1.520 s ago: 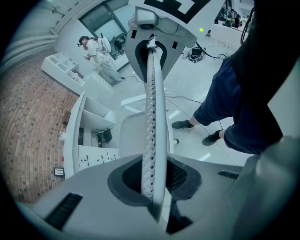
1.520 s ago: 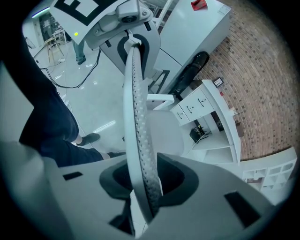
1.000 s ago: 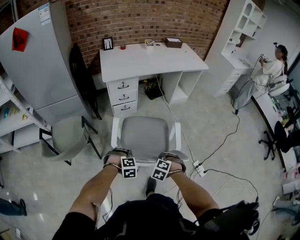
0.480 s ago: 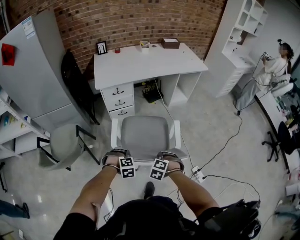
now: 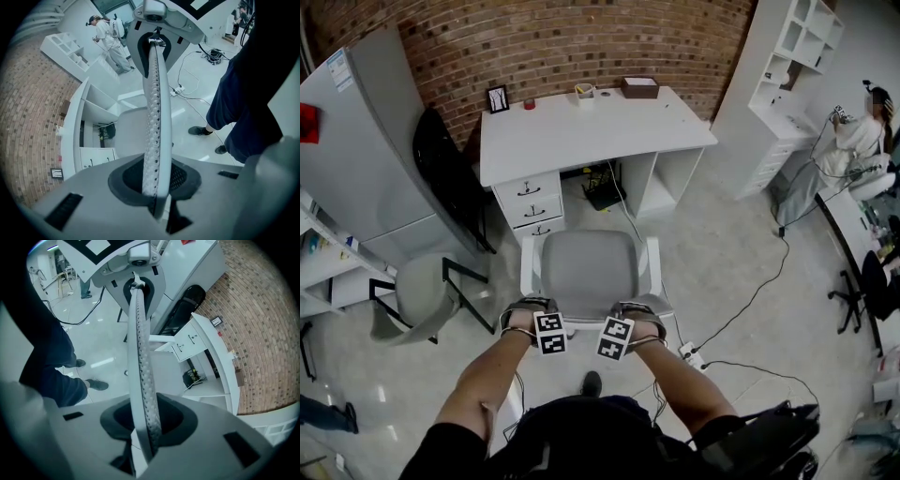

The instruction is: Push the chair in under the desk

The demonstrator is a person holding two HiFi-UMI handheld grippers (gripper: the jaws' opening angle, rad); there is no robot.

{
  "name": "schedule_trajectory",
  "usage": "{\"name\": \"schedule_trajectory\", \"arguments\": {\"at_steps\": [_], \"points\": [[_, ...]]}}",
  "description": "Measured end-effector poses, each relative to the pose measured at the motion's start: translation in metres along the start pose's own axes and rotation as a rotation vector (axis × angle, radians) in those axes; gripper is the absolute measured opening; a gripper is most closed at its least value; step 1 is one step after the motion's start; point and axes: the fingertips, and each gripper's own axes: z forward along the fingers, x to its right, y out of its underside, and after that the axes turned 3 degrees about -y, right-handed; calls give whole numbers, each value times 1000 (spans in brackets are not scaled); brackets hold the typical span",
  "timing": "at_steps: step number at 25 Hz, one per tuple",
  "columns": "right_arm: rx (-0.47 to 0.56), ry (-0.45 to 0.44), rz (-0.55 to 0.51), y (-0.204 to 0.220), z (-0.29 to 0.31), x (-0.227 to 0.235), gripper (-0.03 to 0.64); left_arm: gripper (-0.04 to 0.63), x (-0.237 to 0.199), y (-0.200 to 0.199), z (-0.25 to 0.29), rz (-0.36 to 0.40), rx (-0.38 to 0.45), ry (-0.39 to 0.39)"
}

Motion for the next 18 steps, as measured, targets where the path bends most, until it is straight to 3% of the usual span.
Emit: {"name": "schedule_trajectory", "arguments": {"at_steps": [18], "points": [[17,34,-34,43,17,67,92,46,-55,-47,25,13,7,-16]]}}
